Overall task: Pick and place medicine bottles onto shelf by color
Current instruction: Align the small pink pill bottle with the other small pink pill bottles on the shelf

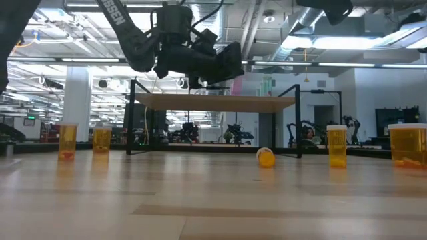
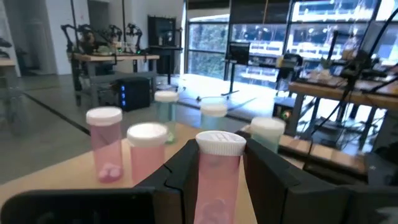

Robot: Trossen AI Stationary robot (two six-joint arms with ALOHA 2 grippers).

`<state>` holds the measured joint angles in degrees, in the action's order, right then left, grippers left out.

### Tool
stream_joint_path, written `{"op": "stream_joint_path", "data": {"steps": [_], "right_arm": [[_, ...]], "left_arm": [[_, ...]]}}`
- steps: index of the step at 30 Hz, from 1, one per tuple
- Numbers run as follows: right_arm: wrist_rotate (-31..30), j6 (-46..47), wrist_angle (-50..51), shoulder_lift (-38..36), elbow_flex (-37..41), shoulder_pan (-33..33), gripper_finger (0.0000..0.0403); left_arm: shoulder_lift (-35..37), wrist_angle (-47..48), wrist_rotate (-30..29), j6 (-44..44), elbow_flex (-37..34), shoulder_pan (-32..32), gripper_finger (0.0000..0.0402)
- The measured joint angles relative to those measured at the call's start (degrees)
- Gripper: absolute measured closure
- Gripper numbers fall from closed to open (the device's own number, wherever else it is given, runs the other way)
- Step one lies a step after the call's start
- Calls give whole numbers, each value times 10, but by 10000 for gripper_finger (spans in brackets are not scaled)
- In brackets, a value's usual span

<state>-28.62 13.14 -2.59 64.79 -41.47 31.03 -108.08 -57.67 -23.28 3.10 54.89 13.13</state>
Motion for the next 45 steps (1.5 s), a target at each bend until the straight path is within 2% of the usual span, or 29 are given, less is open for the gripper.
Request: {"op": "stream_joint_path", "data": {"steps": [9, 16, 28, 45], "right_arm": [[0, 1, 0, 0, 0, 0, 186], [0, 1, 0, 0, 0, 0, 186], [0, 0, 0, 0, 0, 0, 186], [0, 0, 0, 0, 0, 0, 186]], "left_arm": [[0, 0, 6, 23, 0, 0, 307], [0, 3, 33, 35, 0, 9, 306], [0, 8, 34, 36, 0, 9, 252], [1, 22, 34, 18, 0, 9, 248]]}}
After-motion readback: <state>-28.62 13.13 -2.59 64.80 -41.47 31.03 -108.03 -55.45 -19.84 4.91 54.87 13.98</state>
